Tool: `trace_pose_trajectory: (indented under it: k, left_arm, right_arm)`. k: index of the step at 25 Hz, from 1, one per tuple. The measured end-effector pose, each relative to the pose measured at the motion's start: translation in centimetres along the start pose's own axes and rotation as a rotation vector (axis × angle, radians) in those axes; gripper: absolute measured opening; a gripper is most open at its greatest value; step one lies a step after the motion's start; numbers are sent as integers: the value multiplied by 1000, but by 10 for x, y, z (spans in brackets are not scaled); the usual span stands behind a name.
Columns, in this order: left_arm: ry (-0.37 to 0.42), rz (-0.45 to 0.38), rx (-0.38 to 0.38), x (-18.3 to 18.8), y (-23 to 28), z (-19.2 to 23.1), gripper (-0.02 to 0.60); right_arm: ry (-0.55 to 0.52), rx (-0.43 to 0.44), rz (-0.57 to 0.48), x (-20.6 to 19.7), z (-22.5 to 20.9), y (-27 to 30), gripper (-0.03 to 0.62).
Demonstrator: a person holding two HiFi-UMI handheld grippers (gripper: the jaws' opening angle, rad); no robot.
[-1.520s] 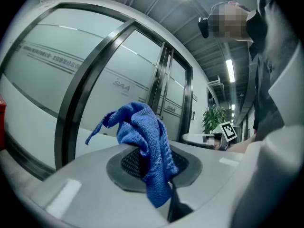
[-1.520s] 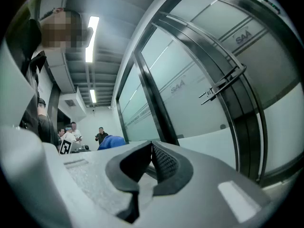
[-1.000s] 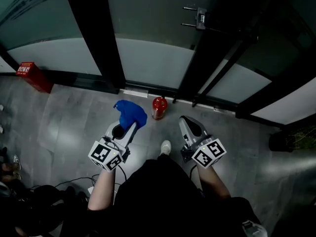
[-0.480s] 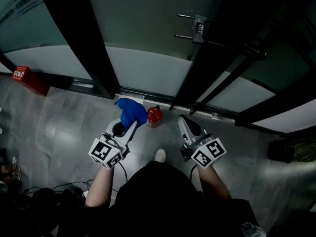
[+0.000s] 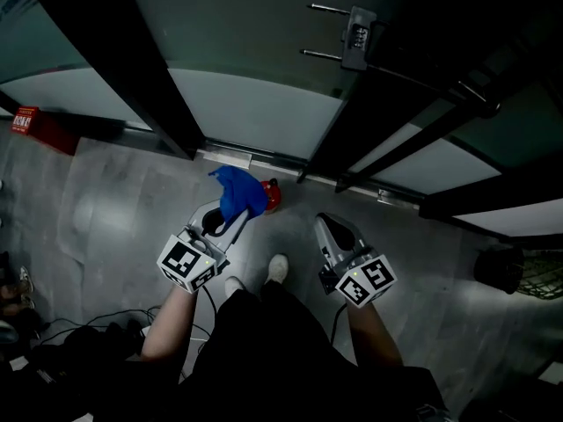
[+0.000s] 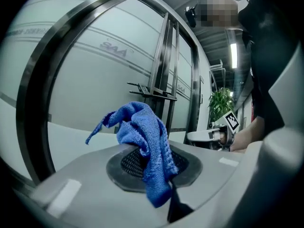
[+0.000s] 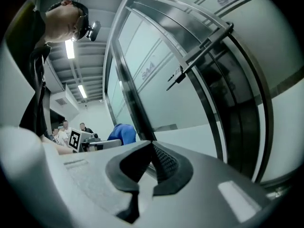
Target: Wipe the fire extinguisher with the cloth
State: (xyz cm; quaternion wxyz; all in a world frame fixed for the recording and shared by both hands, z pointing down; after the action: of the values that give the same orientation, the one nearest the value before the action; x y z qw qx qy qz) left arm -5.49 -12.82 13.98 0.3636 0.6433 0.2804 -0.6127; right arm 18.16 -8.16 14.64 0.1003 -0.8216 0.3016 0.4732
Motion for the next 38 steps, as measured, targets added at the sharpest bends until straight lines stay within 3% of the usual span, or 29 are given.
trace_pose_trajectory:
  k: [8,13,16,23,28,31,34,38]
  left_arm:
    - [24,74,-62,-51,27,30,71]
    - [66,85,-121,-107,38,38,71]
    - [93,67,-148,-159,45,48,71]
    - [203,19,-108,-316,88,97,71]
    - [300,-36,-164,-392,111,98,71]
    - [316,-35,-189,-412,121,100,71]
    - [337,9,-244,-418,135,100,71]
    - [384,64,-325,-414,165,104,71]
  right_arm:
    - [0,-48,70,-44,-32,28,3]
    - [-7,-53,64,-100,-64,54,3]
    - [-36,-73,28,-141,-96,73,3]
    - [-130,-95,-65,-262,-200,125,3]
    - [-258,-99,-85,-322,-254,151,3]
    - [-286,-142,-85,-343,-275,151,3]
    - [-236,-179,-68,-363,-287,144,3]
    - [-209,-176,-59,-367,-285,142,3]
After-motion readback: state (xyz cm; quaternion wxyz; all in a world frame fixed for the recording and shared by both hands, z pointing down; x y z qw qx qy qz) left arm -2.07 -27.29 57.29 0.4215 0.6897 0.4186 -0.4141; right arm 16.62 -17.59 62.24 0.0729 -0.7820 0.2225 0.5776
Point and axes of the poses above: the fingertips, and each gripper's own axes: y forward along the fingers, z to its left, x out of its top, the point moved 6 cm from there along -y, backward along the fingers, and after that the axes turned 9 degrees about y, right-handed, at the moved point
